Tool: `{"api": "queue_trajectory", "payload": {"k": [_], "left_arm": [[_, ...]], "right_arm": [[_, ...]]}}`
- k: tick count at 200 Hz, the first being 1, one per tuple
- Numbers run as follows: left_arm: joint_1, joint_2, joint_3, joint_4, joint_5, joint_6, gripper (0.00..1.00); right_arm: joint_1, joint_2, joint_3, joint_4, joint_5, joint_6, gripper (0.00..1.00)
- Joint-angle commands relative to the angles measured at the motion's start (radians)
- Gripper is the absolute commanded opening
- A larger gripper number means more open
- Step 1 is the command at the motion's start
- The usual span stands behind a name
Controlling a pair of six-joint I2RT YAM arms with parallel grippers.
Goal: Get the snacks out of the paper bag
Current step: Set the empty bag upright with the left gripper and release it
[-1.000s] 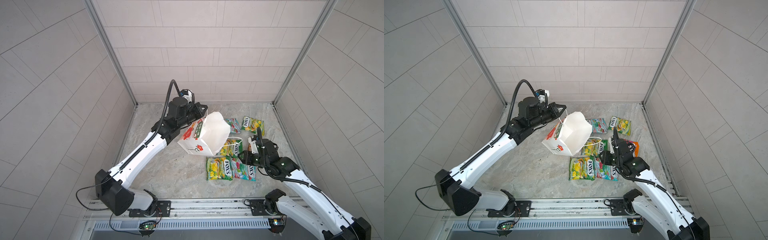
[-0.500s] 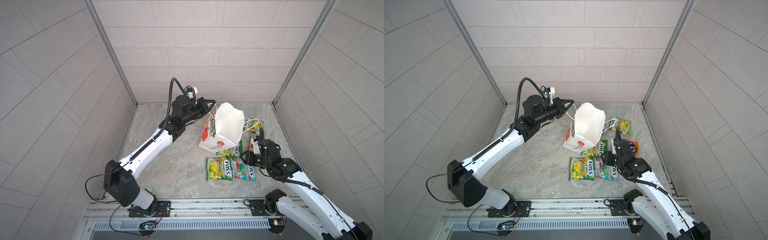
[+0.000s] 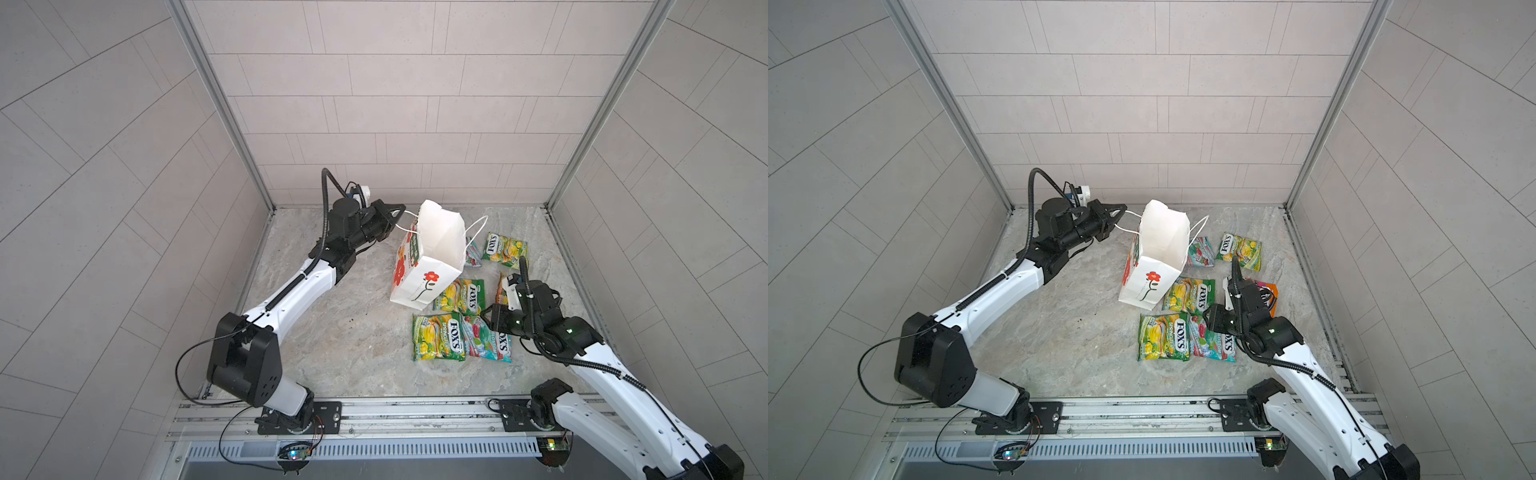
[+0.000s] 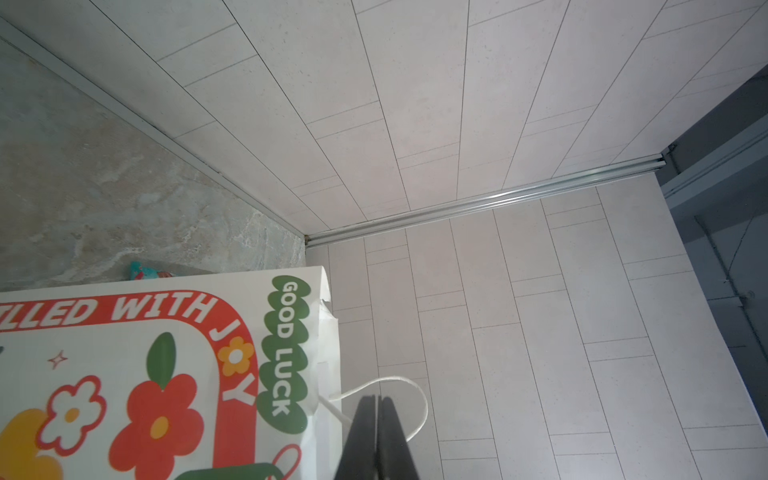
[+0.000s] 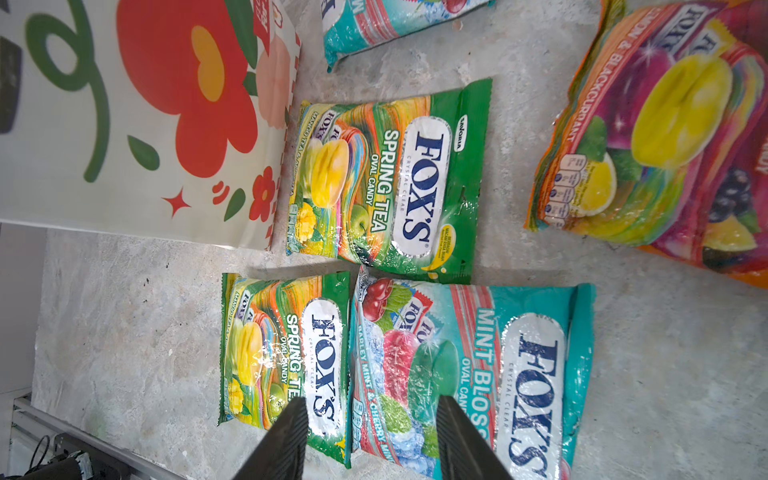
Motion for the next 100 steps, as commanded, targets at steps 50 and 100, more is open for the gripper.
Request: {"api": "queue_trajectory", "payload": {"k": [50,100], "left_arm": [[0.101,-0.097,-0.063,-0.041,0.046,0.066,0.00],[0.132,-0.126,-0.085,-0.085,0.037,0.104,0.00]], "right_arm": [[-0.004,0.005,-0.007,-0.010,-0.006,0.000,0.52],[-0.004,0.013,-0.008,0.002,-0.012,0.012,0.52]]}}
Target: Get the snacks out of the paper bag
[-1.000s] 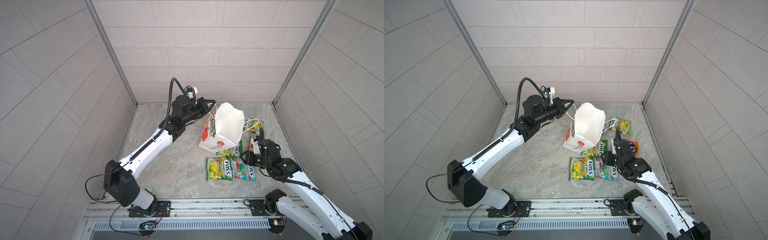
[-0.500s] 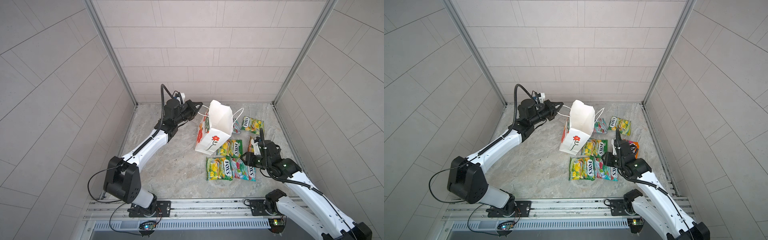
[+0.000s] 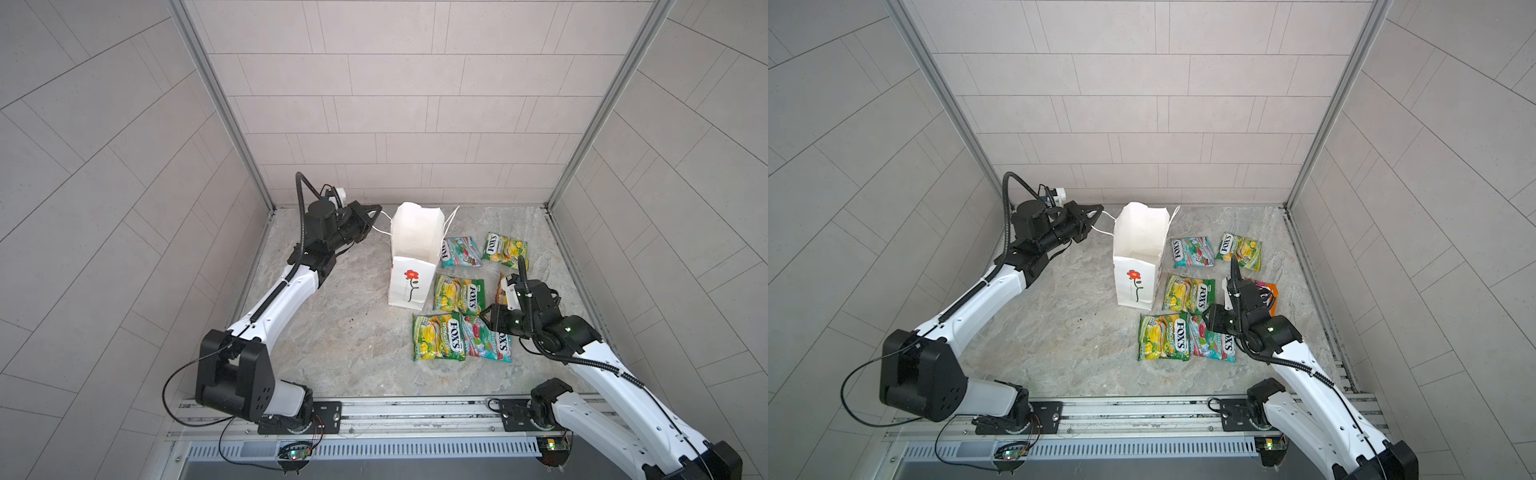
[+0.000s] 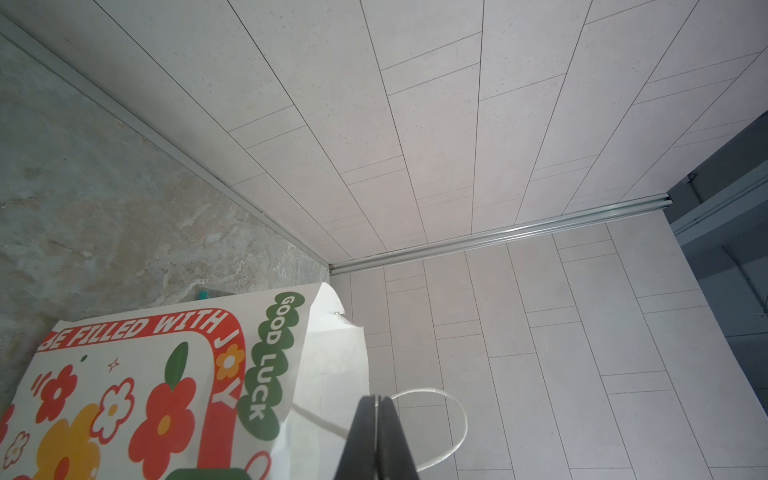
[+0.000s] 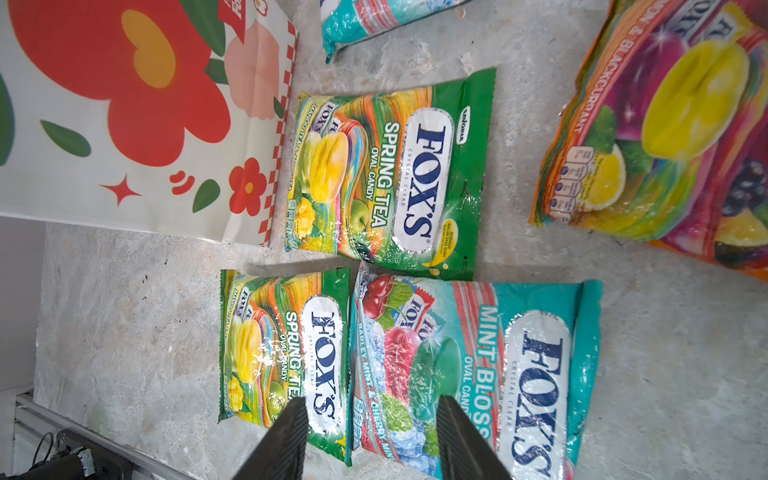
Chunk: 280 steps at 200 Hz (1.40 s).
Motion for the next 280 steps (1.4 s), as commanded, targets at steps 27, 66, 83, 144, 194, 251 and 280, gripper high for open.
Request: {"api": "queue_trajectory", "payload": {"k": [27,66,83,144,194,251,280], "left_arm": [[0.014,-0.033,-0.002,-0.069,0.001,0.077,0.20],[0.016,-0.050,0.051,-0.221,-0.039,0.197,0.64],[0.018,-0.058,0.082,-0.292,-0.050,0.267,0.76],[0.033,-0.117,0.165,-0.501,-0.072,0.529,0.98],[0.036,-0.226,0.181,-0.660,-0.188,0.754,0.99],[0.036,-0.376,0.070,-0.763,-0.532,0.858,0.99],[0.036,-0.435,-0.053,-0.741,-0.698,0.840,0.99]], "right_arm": [[-0.003,0.000,-0.010,0.002,0.002,0.012,0.51],[-0.004,-0.006,-0.010,0.004,0.012,0.013,0.52],[-0.006,-0.006,-0.010,0.008,0.021,0.015,0.52],[-0.011,-0.006,-0.038,0.018,0.110,0.002,0.52],[-0.054,-0.011,-0.033,0.035,0.265,-0.024,0.52],[-0.123,0.002,-0.025,0.111,0.457,-0.084,0.53],[-0.129,0.003,-0.041,0.171,0.581,-0.121,0.53]]}}
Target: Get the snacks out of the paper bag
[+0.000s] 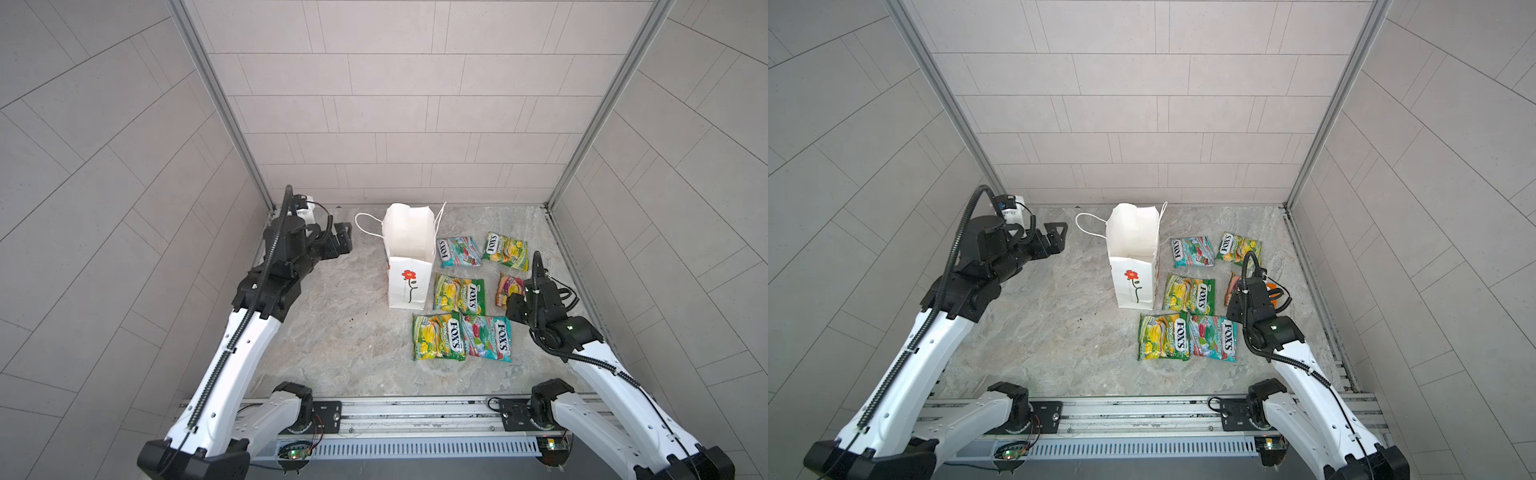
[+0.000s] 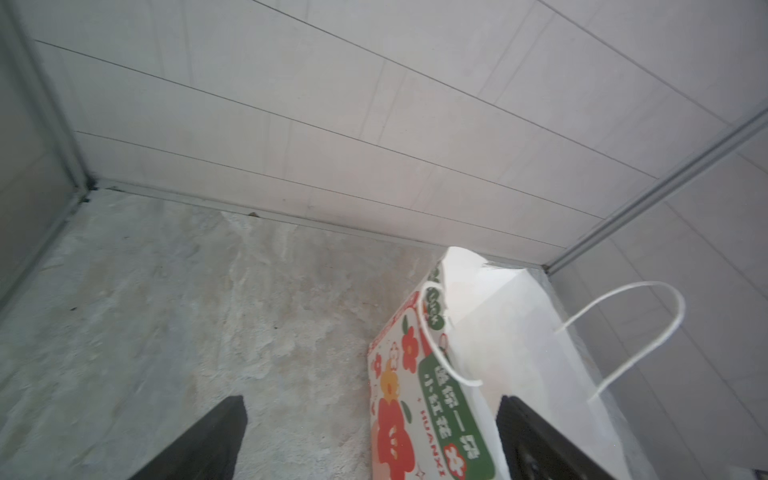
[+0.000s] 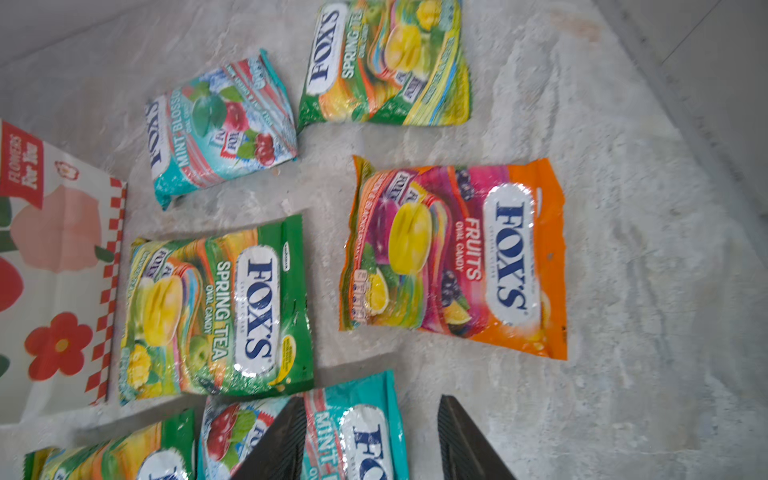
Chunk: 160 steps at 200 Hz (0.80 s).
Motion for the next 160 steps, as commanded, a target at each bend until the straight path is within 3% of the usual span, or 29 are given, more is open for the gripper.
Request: {"api": "queue_trajectory", "payload": {"k": [1,59,108,160], "left_arm": [[0.007,-0.028,-0.094,-0.026,-0.207,0.022,0.99],[0.007,-0.051,-0.351,0.146,-0.413,-0.041,0.99],[0.007,-0.025,-0.537,0.365,-0.567,-0.056,0.99],[0.006,0.034,-0.721,0.711,-0.698,0.065,0.99]], "right_arm": [[-0.005,-0.001,-0.007,0.066,0.161,-0.047,0.53],[-0.018,0.007,-0.128,0.309,0.347,-0.171,0.55],[-0.056,0.073,-0.176,0.454,0.467,-0.187,0.64],[-0.114,0.176,-0.206,0.649,0.478,-0.235,0.66]]}}
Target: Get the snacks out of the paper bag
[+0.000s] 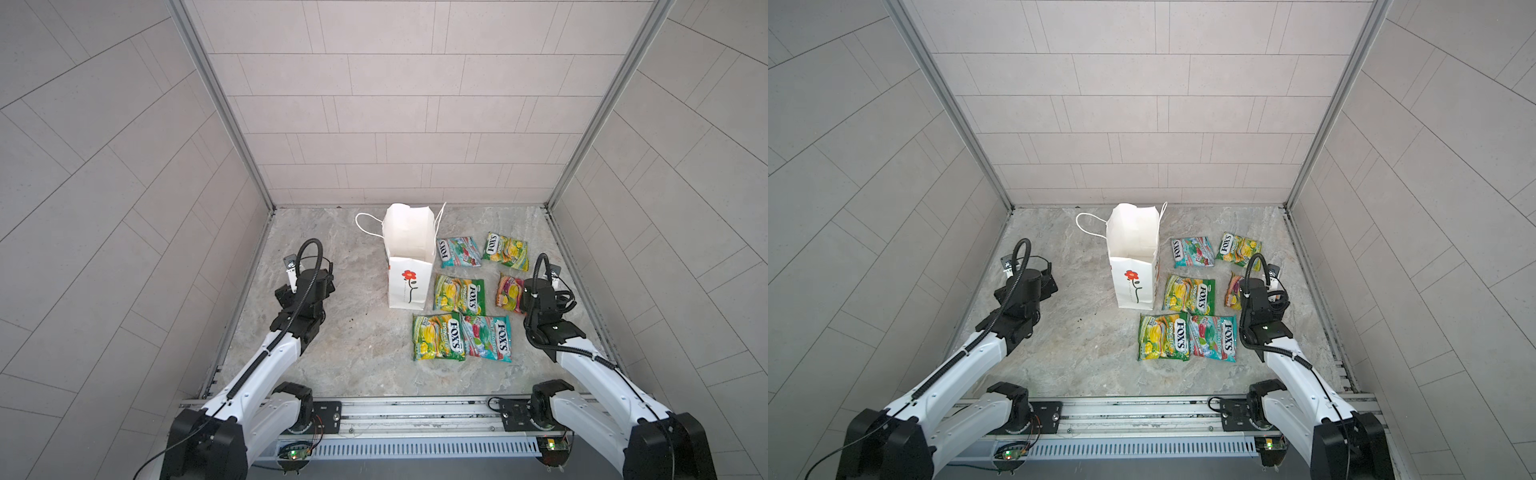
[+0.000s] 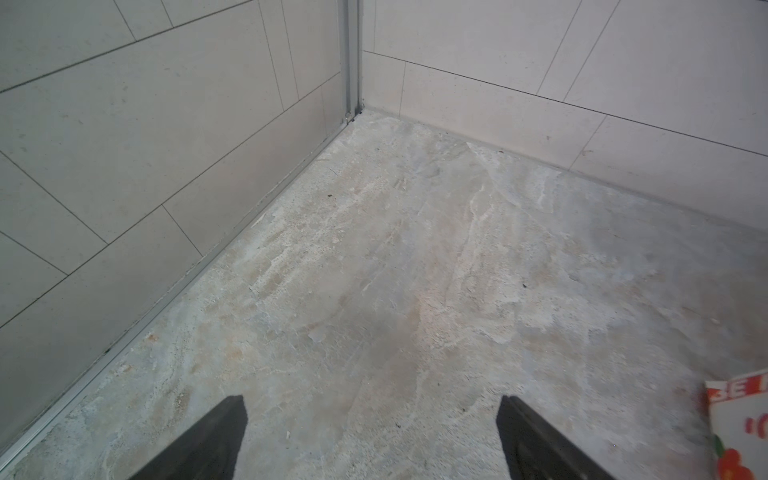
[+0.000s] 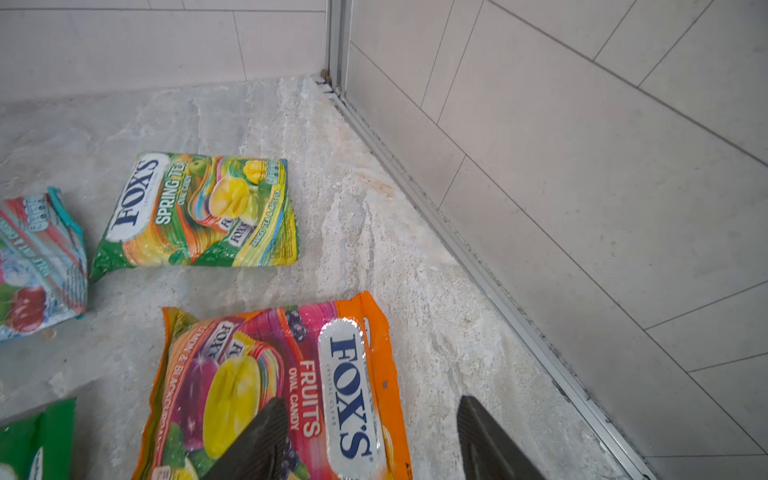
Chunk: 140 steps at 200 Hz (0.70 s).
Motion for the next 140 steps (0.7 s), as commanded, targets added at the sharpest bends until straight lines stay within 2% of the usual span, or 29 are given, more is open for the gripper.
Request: {"api": "queue_trajectory", "payload": {"k": [1,31,93,122,140], "left_arm": [[0.007,0.037,-0.043,0.218,-0.110,0.083,0.99],[0.009,0.119,-0.040,0.309,-0.124,0.153,0.99],[0.015,0.348,-0.059,0.621,-0.091,0.374,1.00],[0.030,0.459,-0.121,0.883,0.032,0.474,1.00],[0.054,0.535,-0.135,0.958,0.079,0.457,1.00]], "right_arm": [[-0.021,0.037,-0.018,0.120,0.046,-0.031,0.66],[-0.050,0.108,-0.052,0.266,0.026,-0.066,0.68],[-0.076,0.292,-0.060,0.531,-0.079,-0.155,0.74],[-0.080,0.368,-0.082,0.694,-0.149,-0.216,0.76],[-0.087,0.394,-0.090,0.765,-0.218,-0.235,0.76]]}}
